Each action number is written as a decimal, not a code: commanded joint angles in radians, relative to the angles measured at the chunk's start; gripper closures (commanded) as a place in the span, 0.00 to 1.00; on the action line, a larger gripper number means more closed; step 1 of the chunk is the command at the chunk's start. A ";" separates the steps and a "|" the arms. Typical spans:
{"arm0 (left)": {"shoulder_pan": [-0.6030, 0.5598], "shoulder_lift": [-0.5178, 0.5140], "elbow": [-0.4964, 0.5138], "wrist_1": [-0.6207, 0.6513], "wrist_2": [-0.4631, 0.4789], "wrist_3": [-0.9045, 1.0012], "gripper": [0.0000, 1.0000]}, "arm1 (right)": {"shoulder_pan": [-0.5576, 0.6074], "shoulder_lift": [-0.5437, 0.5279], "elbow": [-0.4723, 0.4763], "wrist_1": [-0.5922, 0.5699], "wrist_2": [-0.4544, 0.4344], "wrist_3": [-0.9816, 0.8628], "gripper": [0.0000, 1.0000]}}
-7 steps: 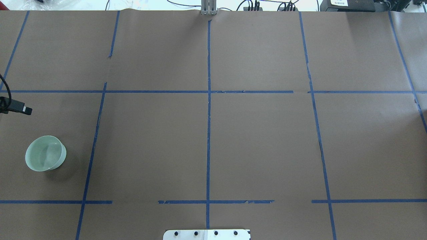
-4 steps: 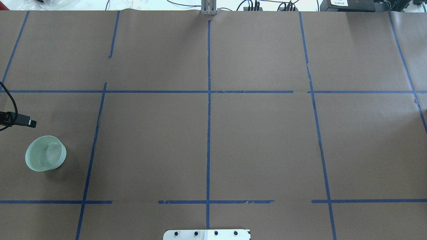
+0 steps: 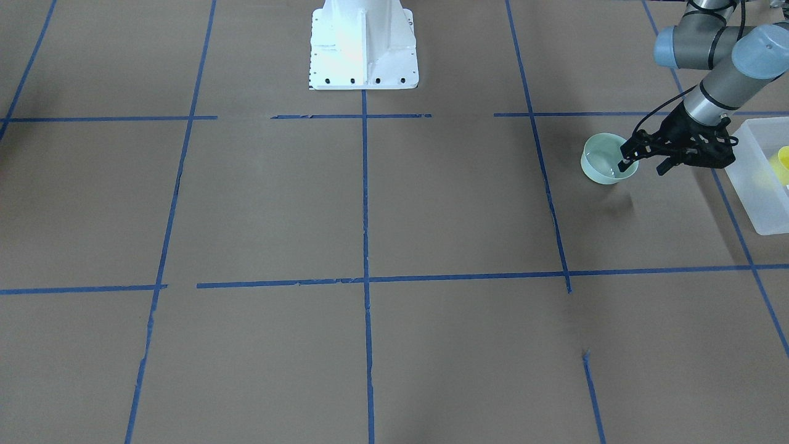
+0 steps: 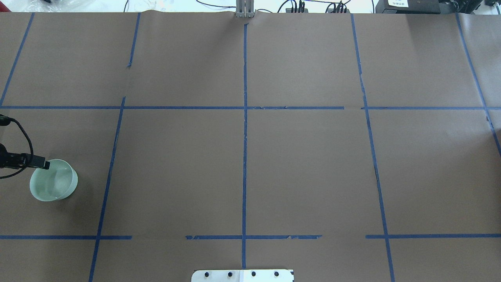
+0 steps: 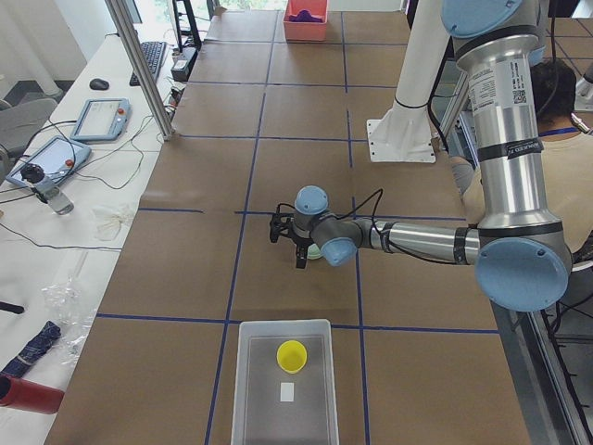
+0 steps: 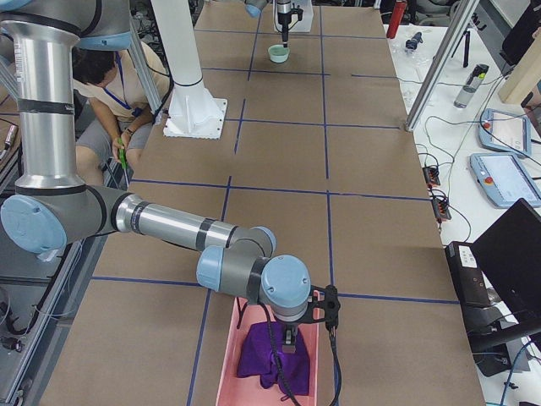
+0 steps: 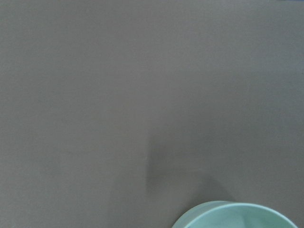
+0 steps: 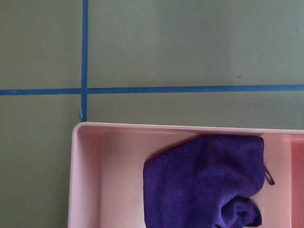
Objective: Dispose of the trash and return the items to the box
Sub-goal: 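Move the left gripper to the pale green bowl and grasp its rim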
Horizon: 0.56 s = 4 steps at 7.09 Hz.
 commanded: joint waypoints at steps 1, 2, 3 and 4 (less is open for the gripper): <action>0.041 0.012 -0.009 0.006 0.037 -0.009 0.01 | -0.025 0.001 0.031 -0.001 0.033 0.034 0.00; 0.056 0.022 -0.009 0.006 0.039 -0.011 0.02 | -0.037 0.002 0.037 0.001 0.075 0.036 0.00; 0.064 0.024 -0.009 0.006 0.037 -0.009 0.16 | -0.079 0.004 0.098 0.001 0.076 0.112 0.00; 0.069 0.024 -0.009 0.006 0.037 -0.011 0.41 | -0.134 0.004 0.179 -0.001 0.070 0.231 0.00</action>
